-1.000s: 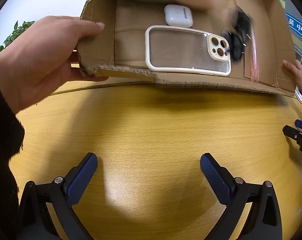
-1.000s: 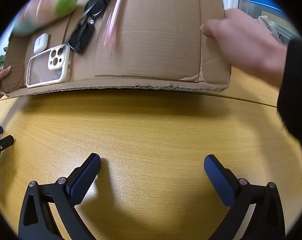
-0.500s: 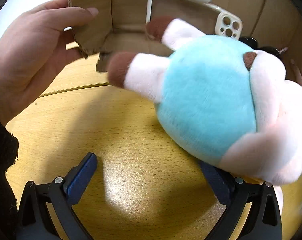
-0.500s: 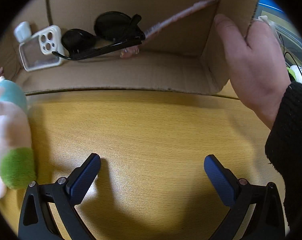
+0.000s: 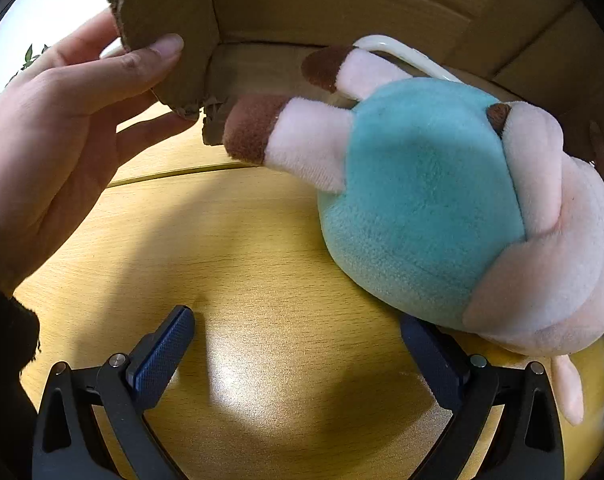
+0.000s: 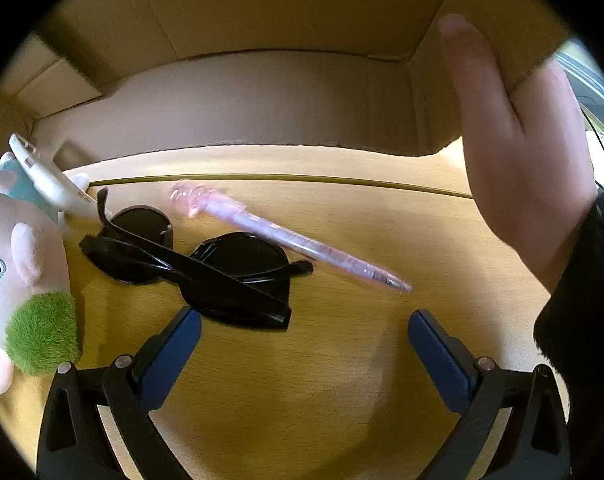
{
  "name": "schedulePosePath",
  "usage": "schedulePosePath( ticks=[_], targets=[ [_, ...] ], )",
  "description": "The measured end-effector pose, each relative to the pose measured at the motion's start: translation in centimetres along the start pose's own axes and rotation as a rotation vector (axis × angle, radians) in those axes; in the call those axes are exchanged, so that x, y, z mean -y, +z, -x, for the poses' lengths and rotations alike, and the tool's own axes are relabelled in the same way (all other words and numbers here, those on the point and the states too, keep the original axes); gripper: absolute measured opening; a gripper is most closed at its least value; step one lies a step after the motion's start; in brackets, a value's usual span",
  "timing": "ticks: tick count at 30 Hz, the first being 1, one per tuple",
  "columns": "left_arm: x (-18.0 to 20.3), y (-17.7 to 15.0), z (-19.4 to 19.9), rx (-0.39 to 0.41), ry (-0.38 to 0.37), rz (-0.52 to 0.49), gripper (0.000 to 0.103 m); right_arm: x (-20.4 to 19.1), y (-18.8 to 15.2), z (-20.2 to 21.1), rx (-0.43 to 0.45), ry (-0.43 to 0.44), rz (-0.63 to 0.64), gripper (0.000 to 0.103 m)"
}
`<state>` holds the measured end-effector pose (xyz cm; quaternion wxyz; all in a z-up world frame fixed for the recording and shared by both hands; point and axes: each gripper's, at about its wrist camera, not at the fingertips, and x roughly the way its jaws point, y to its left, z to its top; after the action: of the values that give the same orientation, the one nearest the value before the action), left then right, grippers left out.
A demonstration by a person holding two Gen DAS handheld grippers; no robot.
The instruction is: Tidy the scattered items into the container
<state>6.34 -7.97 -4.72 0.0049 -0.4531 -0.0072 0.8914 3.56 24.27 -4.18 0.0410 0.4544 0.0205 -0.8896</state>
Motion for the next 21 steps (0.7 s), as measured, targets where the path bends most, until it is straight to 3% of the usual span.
schedulePosePath(
  ticks=[21],
  targets=[
    [0.21, -0.30, -0.56, 0.000, -0.001, -0.001, 0.103, 0.16, -0.03, 0.05, -0.001, 0.000, 0.000, 0.103]
  ],
)
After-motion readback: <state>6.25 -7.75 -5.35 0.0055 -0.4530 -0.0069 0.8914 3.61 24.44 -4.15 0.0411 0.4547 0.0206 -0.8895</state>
